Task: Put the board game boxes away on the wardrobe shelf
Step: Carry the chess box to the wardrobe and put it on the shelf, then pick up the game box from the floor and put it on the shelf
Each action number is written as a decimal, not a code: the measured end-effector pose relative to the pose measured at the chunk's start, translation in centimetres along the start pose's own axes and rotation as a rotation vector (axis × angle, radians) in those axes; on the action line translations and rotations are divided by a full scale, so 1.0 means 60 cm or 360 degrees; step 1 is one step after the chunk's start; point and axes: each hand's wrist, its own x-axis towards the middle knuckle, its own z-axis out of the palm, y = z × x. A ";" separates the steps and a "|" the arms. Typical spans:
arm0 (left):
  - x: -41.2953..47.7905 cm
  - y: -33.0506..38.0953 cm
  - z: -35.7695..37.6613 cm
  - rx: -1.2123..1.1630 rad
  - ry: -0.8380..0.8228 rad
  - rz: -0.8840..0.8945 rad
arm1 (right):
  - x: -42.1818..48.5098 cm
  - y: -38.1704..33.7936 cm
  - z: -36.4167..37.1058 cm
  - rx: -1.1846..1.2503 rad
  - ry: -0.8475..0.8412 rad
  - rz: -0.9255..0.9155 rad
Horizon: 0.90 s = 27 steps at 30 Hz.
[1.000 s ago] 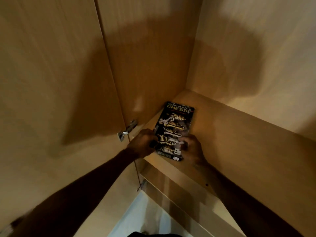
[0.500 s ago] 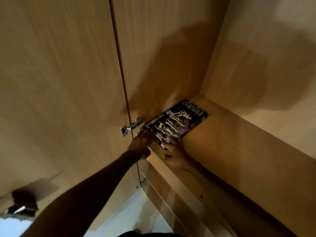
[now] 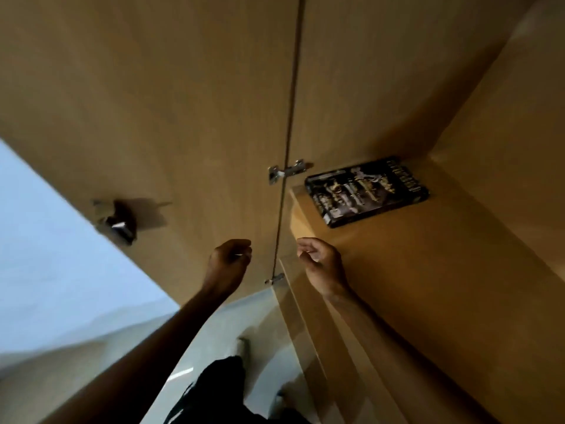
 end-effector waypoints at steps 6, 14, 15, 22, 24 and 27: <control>-0.203 -0.115 -0.117 -0.0278 0.0376 -0.0412 | -0.117 0.005 0.155 -0.0137 -0.0566 -0.0024; -0.454 -0.247 -0.300 -0.0429 0.0953 -0.0698 | -0.294 -0.079 0.395 -0.0203 -0.1214 -0.0211; -0.494 -0.266 -0.331 -0.0452 0.1043 -0.0714 | -0.330 -0.097 0.435 -0.0223 -0.1299 -0.0249; -0.726 -0.387 -0.496 -0.0546 0.1456 -0.0814 | -0.553 -0.189 0.656 -0.0288 -0.1722 -0.0488; -0.796 -0.415 -0.532 -0.0559 0.1597 -0.0865 | -0.618 -0.212 0.708 -0.0286 -0.1855 -0.0549; -0.911 -0.445 -0.576 -0.0591 0.1882 -0.0942 | -0.728 -0.241 0.790 -0.0324 -0.2118 -0.0655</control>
